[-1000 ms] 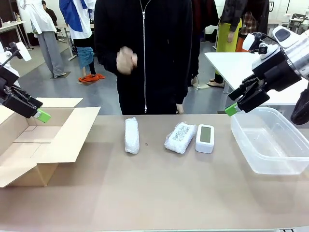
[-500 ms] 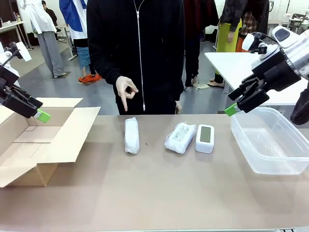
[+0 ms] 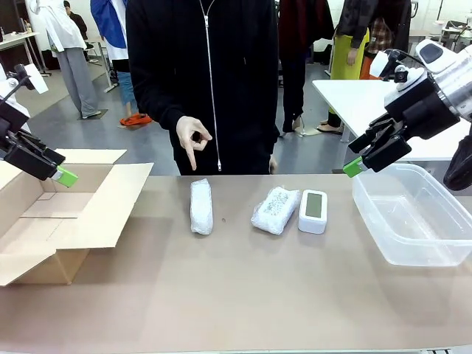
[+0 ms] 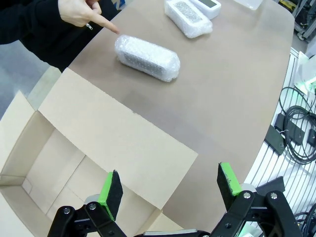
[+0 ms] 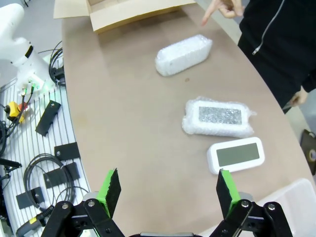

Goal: Separate and place wrapped and unwrapped clocks.
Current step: Pick up the Digital clock indicated by the person.

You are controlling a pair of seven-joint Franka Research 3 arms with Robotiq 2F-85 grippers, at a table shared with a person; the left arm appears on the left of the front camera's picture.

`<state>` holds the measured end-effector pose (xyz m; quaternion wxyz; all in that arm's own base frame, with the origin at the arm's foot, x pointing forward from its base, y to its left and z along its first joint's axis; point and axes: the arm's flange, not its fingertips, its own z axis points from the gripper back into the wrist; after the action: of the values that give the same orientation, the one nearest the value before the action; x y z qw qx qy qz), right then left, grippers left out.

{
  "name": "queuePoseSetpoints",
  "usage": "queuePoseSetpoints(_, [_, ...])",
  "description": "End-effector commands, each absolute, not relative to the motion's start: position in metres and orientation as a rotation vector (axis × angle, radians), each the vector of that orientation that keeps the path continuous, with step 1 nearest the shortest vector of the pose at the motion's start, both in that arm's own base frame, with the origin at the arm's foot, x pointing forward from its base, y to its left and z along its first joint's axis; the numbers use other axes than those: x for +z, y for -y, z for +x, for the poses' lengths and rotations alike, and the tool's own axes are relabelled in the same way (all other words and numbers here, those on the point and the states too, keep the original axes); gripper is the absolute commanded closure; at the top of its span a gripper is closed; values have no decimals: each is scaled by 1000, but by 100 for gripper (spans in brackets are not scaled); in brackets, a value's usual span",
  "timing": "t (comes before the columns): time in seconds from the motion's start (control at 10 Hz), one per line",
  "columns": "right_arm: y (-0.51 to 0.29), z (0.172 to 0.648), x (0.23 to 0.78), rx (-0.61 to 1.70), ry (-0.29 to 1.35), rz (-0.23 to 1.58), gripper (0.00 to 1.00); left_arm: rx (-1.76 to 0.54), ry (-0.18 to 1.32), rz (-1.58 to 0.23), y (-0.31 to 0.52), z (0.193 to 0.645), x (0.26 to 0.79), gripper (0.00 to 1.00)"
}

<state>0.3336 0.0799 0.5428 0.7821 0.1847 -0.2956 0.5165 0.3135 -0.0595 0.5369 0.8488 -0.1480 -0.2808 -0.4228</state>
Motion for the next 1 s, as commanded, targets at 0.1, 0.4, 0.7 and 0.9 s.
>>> queuePoseSetpoints(0.1, [-80,338,543,1122,641,433,0,-887,590,-321,60,312,538,0])
queuePoseSetpoints(0.4, [-80,338,543,1122,641,433,0,-887,590,-321,60,312,538,0])
queuePoseSetpoints(0.7, [-80,338,543,1122,641,433,0,-810,537,-278,94,322,549,0])
queuePoseSetpoints(0.9, [-80,338,543,1122,641,433,0,-525,440,-209,153,346,561,0])
